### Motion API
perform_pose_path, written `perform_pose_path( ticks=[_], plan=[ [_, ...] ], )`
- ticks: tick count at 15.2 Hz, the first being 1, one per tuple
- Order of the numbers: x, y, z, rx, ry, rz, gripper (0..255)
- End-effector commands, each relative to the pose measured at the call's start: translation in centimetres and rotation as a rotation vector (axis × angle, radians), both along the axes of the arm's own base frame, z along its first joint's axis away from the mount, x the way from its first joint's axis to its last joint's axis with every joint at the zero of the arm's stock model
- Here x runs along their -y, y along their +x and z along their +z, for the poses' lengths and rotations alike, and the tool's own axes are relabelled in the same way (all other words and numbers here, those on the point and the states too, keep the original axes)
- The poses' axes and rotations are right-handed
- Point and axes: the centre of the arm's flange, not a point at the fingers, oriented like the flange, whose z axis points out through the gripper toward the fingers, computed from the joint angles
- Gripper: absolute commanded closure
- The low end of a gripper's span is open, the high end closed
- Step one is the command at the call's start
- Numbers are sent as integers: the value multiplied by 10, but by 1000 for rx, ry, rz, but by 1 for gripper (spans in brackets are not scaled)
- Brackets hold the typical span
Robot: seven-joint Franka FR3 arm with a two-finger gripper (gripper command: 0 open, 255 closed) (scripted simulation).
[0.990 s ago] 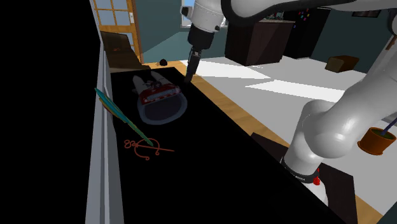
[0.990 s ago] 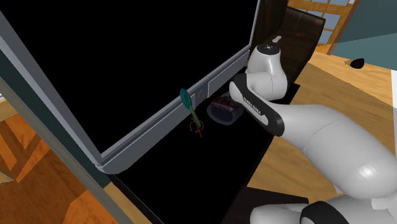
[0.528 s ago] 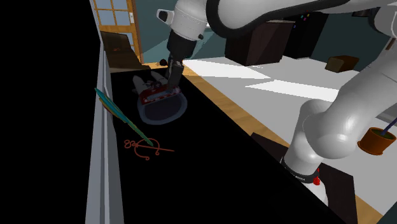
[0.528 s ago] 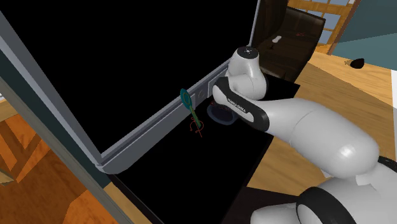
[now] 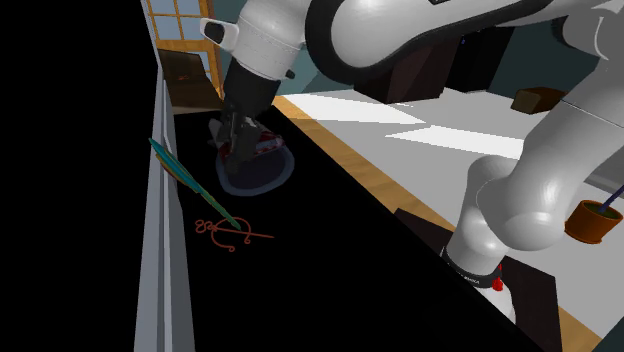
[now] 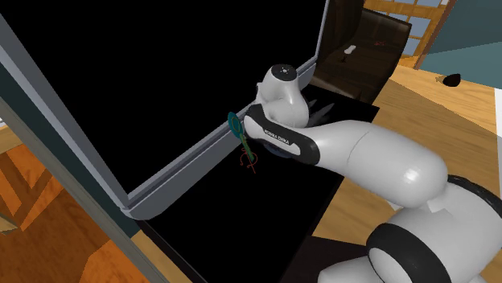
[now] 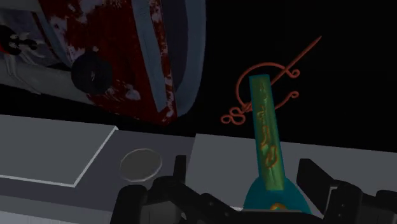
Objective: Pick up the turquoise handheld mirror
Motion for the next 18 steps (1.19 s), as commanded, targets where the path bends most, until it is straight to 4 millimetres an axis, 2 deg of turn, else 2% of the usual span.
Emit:
perform_pose_path(
  ticks=[1,3,10,13,14,18],
  plan=[
    [-20,-5,-3,15,9,61,0],
    [-41,-12,-5,30,18,120,0],
    [-41,-12,-42,30,18,120,0],
    [-41,-12,-45,30,18,120,0],
    [-41,-12,-45,30,18,120,255],
    [-41,-12,-45,30,18,120,255]
  ],
)
